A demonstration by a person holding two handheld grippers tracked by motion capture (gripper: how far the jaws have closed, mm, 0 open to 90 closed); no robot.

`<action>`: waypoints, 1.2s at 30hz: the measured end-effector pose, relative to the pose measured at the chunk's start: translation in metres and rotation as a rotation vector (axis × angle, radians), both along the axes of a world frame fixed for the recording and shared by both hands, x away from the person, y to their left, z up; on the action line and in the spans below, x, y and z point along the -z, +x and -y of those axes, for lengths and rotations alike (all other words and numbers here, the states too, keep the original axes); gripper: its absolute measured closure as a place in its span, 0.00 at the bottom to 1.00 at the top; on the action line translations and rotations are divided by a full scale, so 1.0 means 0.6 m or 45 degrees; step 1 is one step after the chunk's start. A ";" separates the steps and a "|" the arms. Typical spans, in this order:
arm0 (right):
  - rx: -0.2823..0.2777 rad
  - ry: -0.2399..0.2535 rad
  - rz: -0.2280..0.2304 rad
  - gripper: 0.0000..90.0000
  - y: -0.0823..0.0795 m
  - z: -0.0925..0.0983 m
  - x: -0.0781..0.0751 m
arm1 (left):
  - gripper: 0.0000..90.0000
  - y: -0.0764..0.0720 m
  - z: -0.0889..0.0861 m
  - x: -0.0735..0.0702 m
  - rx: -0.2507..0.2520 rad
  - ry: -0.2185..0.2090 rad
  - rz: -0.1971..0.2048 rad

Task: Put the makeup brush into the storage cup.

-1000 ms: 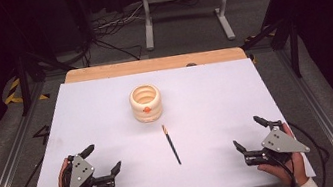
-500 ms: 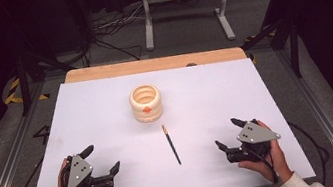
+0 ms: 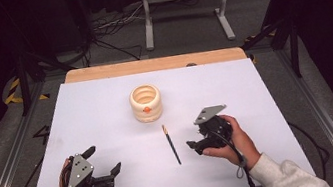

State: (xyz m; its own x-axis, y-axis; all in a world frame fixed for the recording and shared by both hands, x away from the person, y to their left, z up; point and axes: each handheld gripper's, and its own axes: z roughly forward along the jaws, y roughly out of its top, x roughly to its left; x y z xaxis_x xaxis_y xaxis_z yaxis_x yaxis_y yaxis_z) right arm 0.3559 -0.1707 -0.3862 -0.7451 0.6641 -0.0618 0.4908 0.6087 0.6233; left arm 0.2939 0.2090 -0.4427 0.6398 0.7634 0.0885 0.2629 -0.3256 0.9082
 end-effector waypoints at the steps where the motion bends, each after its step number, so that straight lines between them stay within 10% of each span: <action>1: -0.011 -0.045 -0.095 0.33 0.015 -0.024 0.000 | 0.07 0.001 0.000 0.001 0.005 -0.001 -0.004; 10: 0.064 -0.140 -0.310 0.37 0.068 -0.096 0.010 | 0.07 0.003 -0.001 0.003 0.014 -0.003 -0.028; 16: 0.126 -0.216 -0.428 0.56 0.103 -0.133 0.028 | 0.07 0.002 0.000 0.004 0.031 -0.013 -0.042; 36: 0.148 -0.316 -0.526 0.93 0.130 -0.161 0.062 | 0.07 0.004 0.000 0.006 0.047 -0.011 -0.055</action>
State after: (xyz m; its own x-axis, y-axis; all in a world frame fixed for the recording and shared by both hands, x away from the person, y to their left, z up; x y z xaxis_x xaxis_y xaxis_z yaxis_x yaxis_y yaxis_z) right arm 0.4342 -0.0742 -0.4233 -0.6625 0.7470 0.0564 0.7398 0.6406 0.2056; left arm 0.2962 0.2087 -0.4461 0.6707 0.7397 0.0537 0.2899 -0.3281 0.8991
